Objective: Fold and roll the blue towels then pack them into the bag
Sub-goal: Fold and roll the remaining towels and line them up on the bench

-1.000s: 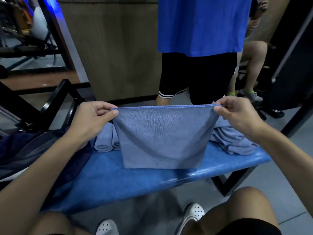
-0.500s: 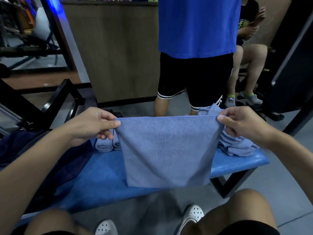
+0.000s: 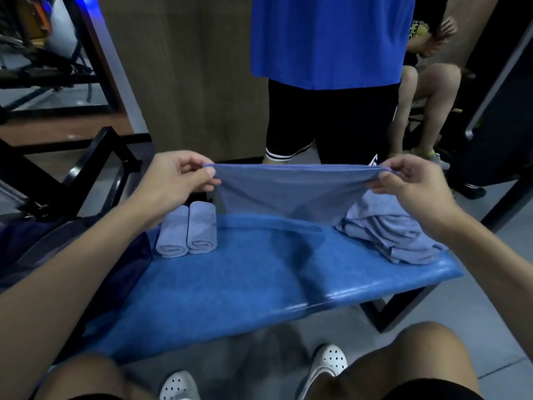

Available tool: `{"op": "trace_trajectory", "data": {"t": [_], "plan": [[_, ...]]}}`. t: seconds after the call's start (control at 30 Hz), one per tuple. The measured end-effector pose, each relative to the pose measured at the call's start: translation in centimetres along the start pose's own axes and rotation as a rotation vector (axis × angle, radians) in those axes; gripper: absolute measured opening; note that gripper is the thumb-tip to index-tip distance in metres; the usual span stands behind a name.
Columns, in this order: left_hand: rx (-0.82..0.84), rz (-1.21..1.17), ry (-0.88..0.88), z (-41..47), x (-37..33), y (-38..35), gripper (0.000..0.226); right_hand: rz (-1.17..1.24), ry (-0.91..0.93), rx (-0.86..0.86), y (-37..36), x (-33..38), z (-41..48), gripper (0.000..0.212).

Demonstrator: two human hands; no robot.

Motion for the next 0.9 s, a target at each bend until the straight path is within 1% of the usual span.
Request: {"op": "trace_trajectory", "data": {"t": [0.07,0.13,0.2,0.27,0.33,0.37,0.4,0.43,0.47,0.53,0.6,0.67,0.8,0.9], "plan": [[0.062,0.059,-0.003,-1.4,1.2,-0.8,0.006,-0.002,-0.062,0.016,0.2,-1.6,-1.5,0.007],[0.143,0.121,0.024,-3.4,3.4,-2.0,0.007,0.003,-0.162,0.051,0.1,-4.2,-3.5,0.007],[0.248,0.171,0.095,-5.8,6.6,-3.7,0.007,-0.051,-0.267,0.137,-0.4,-7.4,-6.0,0.008],[0.353,0.198,0.179,-8.5,9.9,-5.0,0.008,-0.166,-0.338,0.249,-0.9,-10.5,-8.4,0.011],[0.454,0.212,0.226,-10.7,12.6,-6.1,0.027,-0.239,-0.403,0.334,-1.2,-12.9,-10.5,0.014],[0.508,0.229,0.238,-11.6,13.4,-6.6,0.024,-0.248,-0.425,0.364,-1.3,-13.6,-11.3,0.016],[0.549,0.248,0.242,-12.3,13.9,-7.0,0.012,-0.245,-0.439,0.380,-1.3,-14.0,-12.0,0.017],[0.578,0.258,0.237,-12.6,14.3,-7.3,0.006,-0.236,-0.445,0.387,-1.3,-14.1,-12.4,0.018],[0.584,0.272,0.236,-12.6,14.6,-7.3,0.010,-0.224,-0.451,0.391,-1.4,-14.2,-12.7,0.018],[0.588,0.288,0.234,-12.4,14.7,-7.2,0.004,-0.191,-0.463,0.389,-1.5,-14.2,-12.9,0.018],[0.554,0.290,0.249,-11.5,14.6,-7.1,0.005,-0.152,-0.465,0.363,-1.6,-14.4,-12.5,0.016],[0.472,0.303,0.253,-10.1,14.7,-7.0,0.007,-0.115,-0.440,0.286,-1.5,-14.7,-11.5,0.014],[0.323,0.359,0.199,-6.5,14.8,-7.7,0.011,-0.076,-0.399,0.114,-1.7,-16.5,-9.0,0.012],[0.258,0.531,0.151,-3.7,15.8,-8.3,0.012,-0.050,-0.403,0.012,-2.4,-18.2,-6.8,0.012]]}}
Point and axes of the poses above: each hand's wrist, its own z-axis towards the middle knuckle, its own y-axis out of the back of the hand, x = y × z, the point moved 9 cm from there along z, towards the middle knuckle, and after that the axes turned 10 degrees about z, right-handed, at the moved point
